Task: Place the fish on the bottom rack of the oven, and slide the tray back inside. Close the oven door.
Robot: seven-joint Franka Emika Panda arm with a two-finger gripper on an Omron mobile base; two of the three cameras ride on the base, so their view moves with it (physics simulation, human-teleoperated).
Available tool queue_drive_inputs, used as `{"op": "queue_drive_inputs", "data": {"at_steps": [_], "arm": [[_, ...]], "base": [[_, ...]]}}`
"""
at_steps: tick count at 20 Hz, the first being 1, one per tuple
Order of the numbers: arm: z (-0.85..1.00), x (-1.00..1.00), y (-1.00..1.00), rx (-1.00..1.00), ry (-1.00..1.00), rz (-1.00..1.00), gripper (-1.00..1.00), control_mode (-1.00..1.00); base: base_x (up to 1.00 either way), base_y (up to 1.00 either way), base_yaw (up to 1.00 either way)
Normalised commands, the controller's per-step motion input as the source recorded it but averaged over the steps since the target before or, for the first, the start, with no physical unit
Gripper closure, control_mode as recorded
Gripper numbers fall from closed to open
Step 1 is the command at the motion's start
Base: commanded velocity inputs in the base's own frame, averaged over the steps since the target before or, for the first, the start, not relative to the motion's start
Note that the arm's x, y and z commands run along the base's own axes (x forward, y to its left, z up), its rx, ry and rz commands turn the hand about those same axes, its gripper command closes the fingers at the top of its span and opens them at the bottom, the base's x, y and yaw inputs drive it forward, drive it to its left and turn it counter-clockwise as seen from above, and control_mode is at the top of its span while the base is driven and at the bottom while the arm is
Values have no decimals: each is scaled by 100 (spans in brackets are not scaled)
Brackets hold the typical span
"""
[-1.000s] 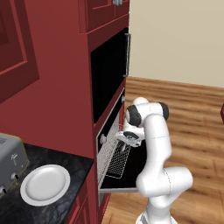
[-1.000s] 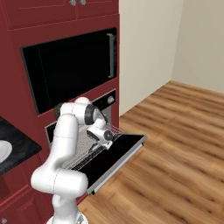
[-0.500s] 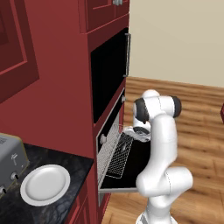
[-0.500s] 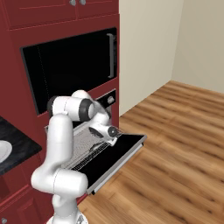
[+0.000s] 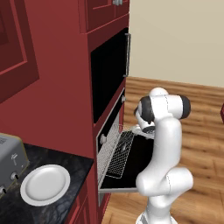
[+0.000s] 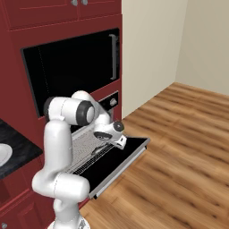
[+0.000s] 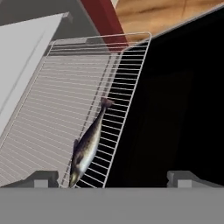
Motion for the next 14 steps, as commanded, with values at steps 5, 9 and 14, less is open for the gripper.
{"op": "queue_drive_inputs", "data": {"at_steps": [5, 9, 14], "arm": [[5, -34, -7, 4, 13, -20, -100, -100], [0, -51, -12, 15, 1, -43, -100, -100], [0, -31, 0, 20, 0, -51, -100, -100]], "base": [[0, 0, 0], [0, 0, 0], [0, 0, 0]]}}
